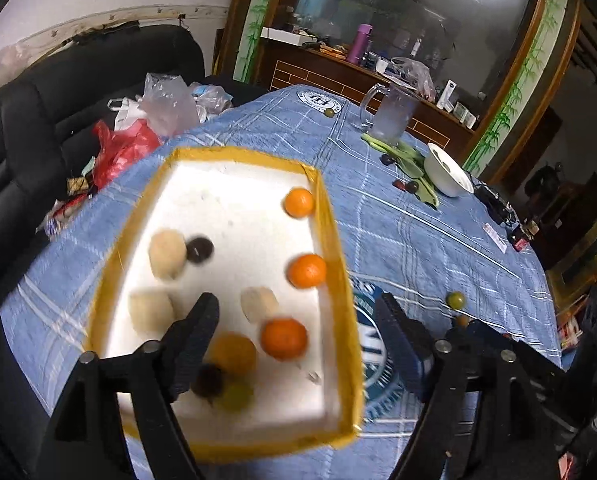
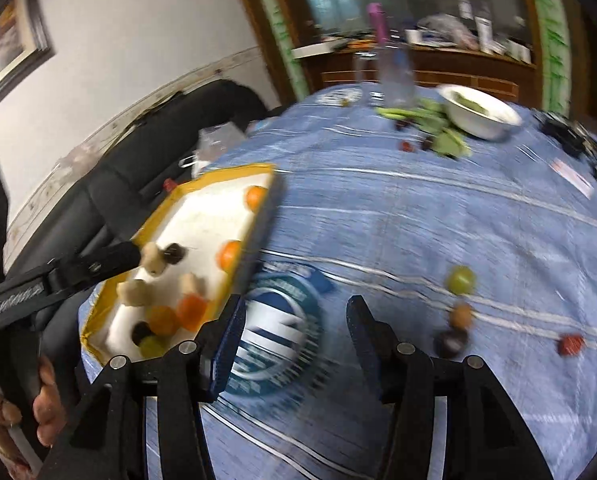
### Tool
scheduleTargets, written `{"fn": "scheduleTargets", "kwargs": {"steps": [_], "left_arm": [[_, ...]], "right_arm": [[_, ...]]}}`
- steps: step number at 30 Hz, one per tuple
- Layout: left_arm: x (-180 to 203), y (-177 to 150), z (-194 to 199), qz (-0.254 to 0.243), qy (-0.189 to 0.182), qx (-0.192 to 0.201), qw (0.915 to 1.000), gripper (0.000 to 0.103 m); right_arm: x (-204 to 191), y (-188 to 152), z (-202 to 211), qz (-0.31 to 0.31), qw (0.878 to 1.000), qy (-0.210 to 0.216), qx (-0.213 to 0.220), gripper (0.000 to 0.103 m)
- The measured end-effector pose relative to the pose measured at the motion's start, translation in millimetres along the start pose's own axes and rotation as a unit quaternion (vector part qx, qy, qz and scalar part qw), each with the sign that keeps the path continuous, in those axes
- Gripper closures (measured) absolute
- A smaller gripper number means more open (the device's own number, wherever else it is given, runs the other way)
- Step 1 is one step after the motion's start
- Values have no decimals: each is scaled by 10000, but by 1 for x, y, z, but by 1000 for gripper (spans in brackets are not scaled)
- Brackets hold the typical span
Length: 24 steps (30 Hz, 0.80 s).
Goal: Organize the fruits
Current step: 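Move both tools back to the remaining fruits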
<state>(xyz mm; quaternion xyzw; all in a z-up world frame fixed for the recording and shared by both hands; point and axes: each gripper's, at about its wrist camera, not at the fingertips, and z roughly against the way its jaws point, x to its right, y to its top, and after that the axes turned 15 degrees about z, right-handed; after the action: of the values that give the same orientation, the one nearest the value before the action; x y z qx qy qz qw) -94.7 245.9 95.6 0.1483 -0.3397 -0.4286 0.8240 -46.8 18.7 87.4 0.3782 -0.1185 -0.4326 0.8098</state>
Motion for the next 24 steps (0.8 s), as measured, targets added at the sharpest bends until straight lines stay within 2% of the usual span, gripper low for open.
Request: {"fn": "scheduleTargets", "kwargs": {"steps": [4, 12, 16, 24], "left_arm": [[13, -22, -7, -172, 84, -238, 9995, 22], [30, -39, -3, -337, 56, -227, 9992, 22], [38, -48, -10, -435, 36, -371, 9984, 22], [60, -61, -33, -636, 1, -669, 9957, 22]], "right_arm": [[30, -24, 20, -392, 9990, -191, -7, 46], [81, -67, 66, -671, 9940, -860, 84, 45], [110, -90, 83, -909, 9892, -1150, 13, 45], [151, -108, 92, -1246, 9824, -1378, -162, 45]]}}
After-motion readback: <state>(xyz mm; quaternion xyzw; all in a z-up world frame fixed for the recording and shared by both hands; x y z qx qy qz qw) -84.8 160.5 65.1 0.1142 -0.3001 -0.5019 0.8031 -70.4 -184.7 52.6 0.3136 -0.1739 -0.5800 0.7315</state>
